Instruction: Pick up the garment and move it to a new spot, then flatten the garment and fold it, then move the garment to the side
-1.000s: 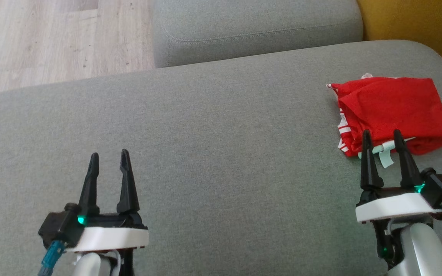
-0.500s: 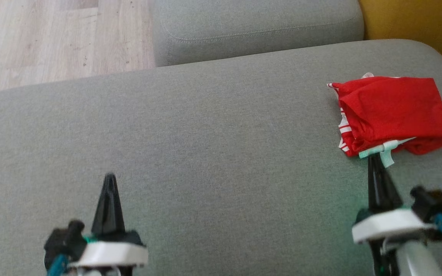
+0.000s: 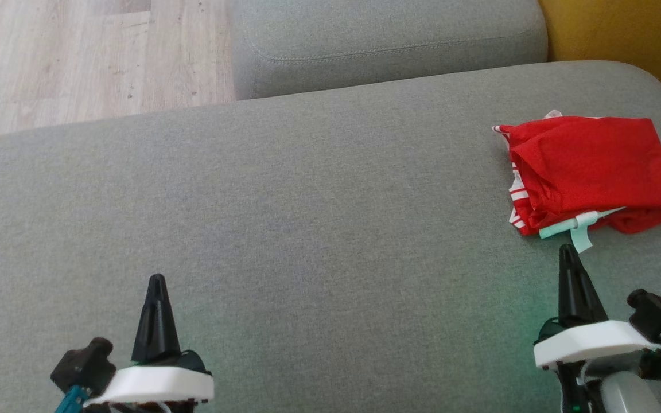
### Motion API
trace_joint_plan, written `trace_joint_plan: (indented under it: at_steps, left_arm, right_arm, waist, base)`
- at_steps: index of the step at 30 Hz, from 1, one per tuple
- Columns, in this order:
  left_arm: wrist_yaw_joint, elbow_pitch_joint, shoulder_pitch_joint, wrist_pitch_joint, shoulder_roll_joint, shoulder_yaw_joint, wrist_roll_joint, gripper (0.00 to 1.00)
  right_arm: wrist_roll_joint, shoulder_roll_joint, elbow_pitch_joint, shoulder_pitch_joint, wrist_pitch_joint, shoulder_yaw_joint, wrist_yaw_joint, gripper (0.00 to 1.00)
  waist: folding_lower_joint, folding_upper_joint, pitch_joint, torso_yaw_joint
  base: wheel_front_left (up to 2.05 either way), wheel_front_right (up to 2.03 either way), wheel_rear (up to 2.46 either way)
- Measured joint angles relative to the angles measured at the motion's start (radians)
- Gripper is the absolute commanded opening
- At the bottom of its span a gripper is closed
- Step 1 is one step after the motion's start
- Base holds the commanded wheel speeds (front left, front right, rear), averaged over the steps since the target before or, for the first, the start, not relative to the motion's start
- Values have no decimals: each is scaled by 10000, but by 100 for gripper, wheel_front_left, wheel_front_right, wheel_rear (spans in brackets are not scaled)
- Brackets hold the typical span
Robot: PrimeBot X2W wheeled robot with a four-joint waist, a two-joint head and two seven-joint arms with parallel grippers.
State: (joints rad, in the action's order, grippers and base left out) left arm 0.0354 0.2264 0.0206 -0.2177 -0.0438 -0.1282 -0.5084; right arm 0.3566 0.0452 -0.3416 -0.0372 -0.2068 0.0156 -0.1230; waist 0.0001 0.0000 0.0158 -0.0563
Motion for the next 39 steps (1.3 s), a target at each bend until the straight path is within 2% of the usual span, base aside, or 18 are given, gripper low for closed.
trace_joint_plan:
  at_steps: [39]
  left_arm:
    - [276,155,-195,1058,-6,644,-3758,0]
  right_arm:
    - [4220,-2,211,-34,1091,403,0,0]
  waist:
    - [0,0,-43,193]
  base:
    - [0,0,0]
